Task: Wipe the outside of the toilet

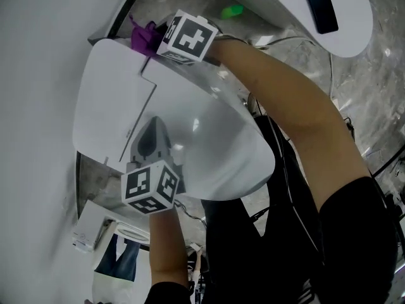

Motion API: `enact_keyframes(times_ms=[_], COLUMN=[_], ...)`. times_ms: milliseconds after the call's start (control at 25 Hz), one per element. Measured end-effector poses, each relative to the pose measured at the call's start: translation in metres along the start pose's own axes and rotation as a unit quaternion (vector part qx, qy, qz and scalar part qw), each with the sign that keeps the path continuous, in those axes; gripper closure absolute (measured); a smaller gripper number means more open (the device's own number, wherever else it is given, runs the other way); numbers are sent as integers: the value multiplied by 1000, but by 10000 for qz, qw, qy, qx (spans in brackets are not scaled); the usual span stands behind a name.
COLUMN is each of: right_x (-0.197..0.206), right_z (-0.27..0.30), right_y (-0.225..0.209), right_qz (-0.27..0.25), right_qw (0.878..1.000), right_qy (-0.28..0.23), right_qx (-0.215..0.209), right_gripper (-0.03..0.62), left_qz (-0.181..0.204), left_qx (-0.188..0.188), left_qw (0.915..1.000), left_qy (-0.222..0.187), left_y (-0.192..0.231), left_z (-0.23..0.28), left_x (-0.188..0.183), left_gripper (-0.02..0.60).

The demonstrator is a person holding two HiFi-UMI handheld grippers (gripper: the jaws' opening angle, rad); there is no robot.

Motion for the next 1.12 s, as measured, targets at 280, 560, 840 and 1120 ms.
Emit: enact_keyframes(times_ms=[280, 560, 840, 1120], right_x=[38, 75, 115, 153], right_z=[-6, -15, -28, -46], right_y=[7, 17, 42, 68], right_qz=[-268, -963, -1501, -1427], right_qw=[9986, 9906, 9729, 9702], right_qy=[443, 966, 1690, 1860], right_qx=[-104, -138, -495, -610], right_gripper=[490, 490, 491, 491], left_qz=[-113, -359, -620, -604], left_qx=[-207, -464, -541, -489], left_qw=[9997, 9983, 9964, 9964], left_qy=[-67, 40, 210, 338], left_y=[-27, -60, -89, -108], left_z=[0, -8, -20, -30], left_x=[2, 17, 33, 54], left_gripper=[572, 572, 572, 572])
Point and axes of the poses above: the fingertips, and each gripper's own axes: z forward along the fingers, y to its left, x out of its underside, the point moved 6 cm from there along -z, backward along the fingers, and after that the axes turned 14 degrees about -x, right-handed, at the moved point
